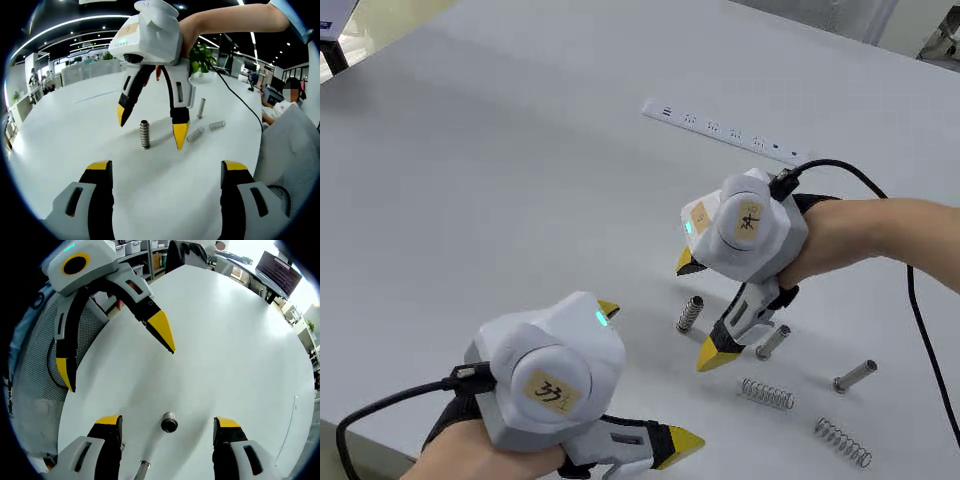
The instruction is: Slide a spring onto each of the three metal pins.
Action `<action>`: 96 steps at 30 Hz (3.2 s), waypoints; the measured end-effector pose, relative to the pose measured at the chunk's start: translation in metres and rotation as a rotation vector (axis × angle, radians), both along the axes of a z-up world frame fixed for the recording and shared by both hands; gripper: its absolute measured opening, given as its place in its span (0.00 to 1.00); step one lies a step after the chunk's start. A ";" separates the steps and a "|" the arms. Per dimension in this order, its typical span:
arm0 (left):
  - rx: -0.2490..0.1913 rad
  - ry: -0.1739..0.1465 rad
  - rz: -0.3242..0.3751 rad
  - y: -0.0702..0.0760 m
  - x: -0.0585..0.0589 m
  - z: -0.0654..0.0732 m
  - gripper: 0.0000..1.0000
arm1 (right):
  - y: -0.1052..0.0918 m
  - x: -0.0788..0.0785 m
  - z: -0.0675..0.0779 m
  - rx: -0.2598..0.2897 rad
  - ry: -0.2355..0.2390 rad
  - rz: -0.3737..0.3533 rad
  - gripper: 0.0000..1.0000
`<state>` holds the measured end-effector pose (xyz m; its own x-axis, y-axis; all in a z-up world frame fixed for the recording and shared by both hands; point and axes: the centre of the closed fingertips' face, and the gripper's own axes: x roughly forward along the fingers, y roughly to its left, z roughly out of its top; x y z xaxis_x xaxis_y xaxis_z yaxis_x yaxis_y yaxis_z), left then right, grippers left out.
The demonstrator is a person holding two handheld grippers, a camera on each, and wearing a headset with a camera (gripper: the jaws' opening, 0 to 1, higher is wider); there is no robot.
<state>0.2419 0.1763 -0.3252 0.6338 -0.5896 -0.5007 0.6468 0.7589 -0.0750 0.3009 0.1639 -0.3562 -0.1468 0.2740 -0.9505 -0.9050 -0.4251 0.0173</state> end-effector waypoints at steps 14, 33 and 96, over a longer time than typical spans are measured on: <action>0.003 -0.020 -0.033 -0.006 0.001 0.008 0.87 | -0.006 0.000 0.019 0.147 -0.013 -0.135 0.99; 0.015 -0.038 -0.095 -0.006 0.001 0.014 0.86 | -0.056 -0.007 0.040 0.240 -0.029 -0.312 0.99; 0.092 -0.040 -0.438 -0.086 0.009 -0.006 0.53 | -0.242 -0.111 0.043 0.430 -0.074 -1.079 0.99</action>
<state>0.2506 0.0899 -0.3315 0.3538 -0.7610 -0.5438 0.9098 0.4150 0.0112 0.1900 -0.0781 -0.3130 0.4112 0.5246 -0.7455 -0.7933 0.6087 -0.0093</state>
